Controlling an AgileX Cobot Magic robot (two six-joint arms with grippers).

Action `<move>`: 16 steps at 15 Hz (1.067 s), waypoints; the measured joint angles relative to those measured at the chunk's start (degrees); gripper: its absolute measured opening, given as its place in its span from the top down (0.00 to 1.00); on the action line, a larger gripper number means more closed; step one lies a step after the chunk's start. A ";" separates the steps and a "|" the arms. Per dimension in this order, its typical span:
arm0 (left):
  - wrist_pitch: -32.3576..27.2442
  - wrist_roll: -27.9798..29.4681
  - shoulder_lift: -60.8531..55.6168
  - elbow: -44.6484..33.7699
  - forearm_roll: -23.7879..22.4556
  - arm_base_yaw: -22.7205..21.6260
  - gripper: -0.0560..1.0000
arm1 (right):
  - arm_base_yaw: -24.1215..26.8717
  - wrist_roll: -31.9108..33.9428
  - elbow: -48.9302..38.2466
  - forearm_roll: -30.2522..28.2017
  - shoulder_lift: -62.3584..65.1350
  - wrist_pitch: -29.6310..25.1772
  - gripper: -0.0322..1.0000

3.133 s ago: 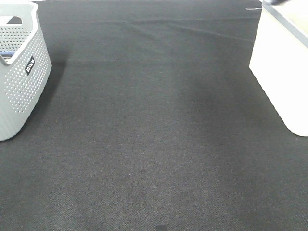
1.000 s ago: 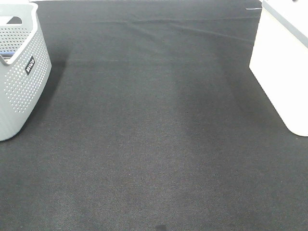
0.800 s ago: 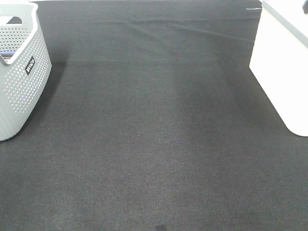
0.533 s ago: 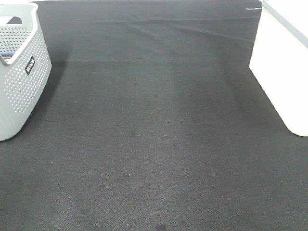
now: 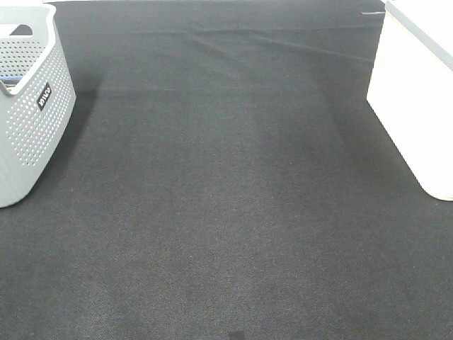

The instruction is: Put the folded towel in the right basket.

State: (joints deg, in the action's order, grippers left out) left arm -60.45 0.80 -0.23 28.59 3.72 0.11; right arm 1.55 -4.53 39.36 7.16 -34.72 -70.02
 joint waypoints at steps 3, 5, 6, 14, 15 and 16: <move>0.00 0.00 0.00 0.00 0.00 0.00 0.03 | 0.00 0.00 -6.59 -0.92 12.03 -0.11 0.30; 0.00 0.00 0.00 0.00 0.00 0.00 0.03 | 0.00 -0.06 -7.45 -0.97 18.22 0.46 0.30; 0.00 0.00 0.00 0.00 0.00 0.00 0.03 | 0.00 -0.23 -7.45 -1.26 20.68 1.43 0.30; 0.00 0.00 0.00 0.00 0.00 0.00 0.03 | 0.00 -1.38 -10.14 -2.46 25.21 8.54 0.30; 0.00 0.00 0.00 0.00 0.00 0.00 0.03 | 0.00 -1.38 -10.14 -2.46 25.21 8.54 0.30; 0.00 0.00 0.00 0.00 0.00 0.00 0.03 | 0.00 -1.38 -10.14 -2.46 25.21 8.54 0.30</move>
State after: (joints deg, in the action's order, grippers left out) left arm -60.45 0.80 -0.23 28.59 3.72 0.11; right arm 1.55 -5.90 29.22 4.70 -9.51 -61.48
